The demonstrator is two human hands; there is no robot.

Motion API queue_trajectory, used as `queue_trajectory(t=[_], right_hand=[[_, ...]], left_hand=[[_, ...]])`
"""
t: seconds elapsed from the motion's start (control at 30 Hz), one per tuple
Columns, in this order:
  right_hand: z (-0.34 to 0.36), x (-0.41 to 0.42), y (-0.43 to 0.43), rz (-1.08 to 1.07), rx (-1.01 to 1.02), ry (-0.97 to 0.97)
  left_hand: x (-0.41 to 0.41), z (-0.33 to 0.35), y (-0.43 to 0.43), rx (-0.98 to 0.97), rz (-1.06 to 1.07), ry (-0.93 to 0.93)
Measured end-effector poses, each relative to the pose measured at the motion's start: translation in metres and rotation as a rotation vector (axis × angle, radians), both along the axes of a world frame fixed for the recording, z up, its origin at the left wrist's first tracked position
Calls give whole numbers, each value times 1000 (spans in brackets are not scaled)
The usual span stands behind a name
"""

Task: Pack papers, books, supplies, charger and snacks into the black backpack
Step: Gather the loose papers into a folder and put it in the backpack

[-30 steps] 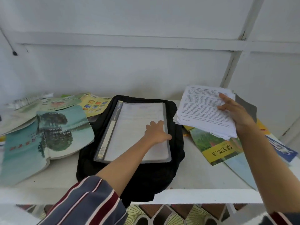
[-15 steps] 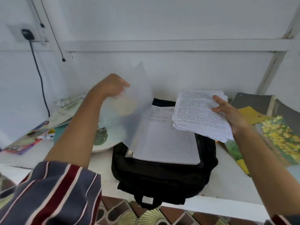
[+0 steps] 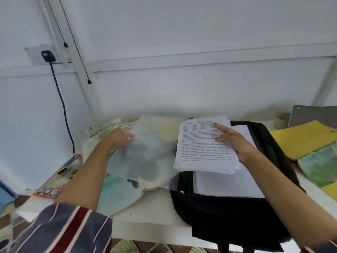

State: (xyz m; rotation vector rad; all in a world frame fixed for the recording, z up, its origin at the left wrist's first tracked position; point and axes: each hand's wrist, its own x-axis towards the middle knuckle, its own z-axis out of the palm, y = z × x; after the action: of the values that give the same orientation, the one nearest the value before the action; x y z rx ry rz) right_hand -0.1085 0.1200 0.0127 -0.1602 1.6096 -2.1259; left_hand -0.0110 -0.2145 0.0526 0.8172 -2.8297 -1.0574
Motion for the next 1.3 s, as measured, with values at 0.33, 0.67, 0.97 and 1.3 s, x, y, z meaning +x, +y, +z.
queue_trajectory(t=[0.33,0.67,0.97,1.3], right_hand=[[-27,3,2,-55,216,-78],[-31,2,11,-81,246,-64],[-32,3,11,-79,217,-74],[-22,0,11,-110,135,-35]], left_hand=[[-22,-48,89,-285,-302,301],[-33,-81,89,-224,-371,129],[-25,-86,90,-189,-374,119],[-15,-49,97,-272,-495,219]])
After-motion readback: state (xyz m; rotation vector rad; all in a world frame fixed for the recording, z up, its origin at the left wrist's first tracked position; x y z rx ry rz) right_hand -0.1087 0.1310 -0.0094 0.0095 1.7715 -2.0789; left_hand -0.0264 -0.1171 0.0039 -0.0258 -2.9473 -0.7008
